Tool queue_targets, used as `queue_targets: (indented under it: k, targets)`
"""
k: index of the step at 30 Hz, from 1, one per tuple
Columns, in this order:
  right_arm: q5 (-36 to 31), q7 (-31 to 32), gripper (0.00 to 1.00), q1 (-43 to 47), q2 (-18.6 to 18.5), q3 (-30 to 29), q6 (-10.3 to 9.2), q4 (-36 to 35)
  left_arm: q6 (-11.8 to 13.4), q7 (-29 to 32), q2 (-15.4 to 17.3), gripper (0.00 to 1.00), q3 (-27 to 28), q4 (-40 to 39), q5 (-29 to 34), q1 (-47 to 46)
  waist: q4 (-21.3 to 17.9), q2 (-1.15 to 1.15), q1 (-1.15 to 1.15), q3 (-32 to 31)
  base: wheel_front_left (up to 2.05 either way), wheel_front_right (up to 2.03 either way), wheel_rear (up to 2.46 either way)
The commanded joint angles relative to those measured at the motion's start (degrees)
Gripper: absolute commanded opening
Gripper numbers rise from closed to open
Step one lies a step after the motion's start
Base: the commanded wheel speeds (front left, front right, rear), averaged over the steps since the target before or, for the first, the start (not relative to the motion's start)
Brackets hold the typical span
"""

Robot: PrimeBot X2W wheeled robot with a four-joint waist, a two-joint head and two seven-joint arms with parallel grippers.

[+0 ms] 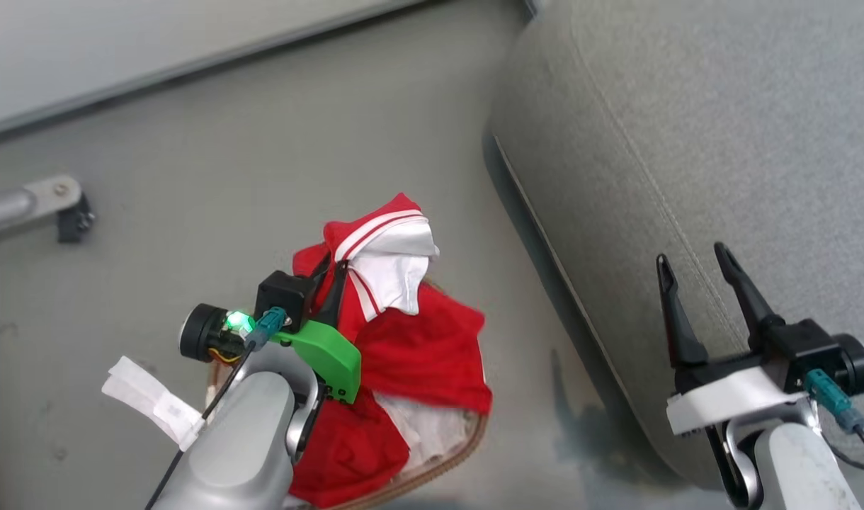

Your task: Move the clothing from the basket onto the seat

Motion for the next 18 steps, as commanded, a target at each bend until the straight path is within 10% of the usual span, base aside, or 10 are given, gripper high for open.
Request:
queue_targets:
  k: [1,18]
  targets:
    - [-0.7,-0.1,1.0,2.0,-0.3,-0.2,-0.04,0.4,-0.6,-0.1,0.6,0.0,-0.2,-0.8,0.9,-0.4,5.7,0.0,0.0,-11.0,0.0,0.0,0.0]
    - [-3.2,-0.1,1.0,4.1,-0.3,3.4,-0.04,0.6,-3.4,3.4,6.2,0.0,-2.0,-2.4,2.0,-17.5,7.7,0.0,0.0,-20.7,0.0,0.0,0.0]
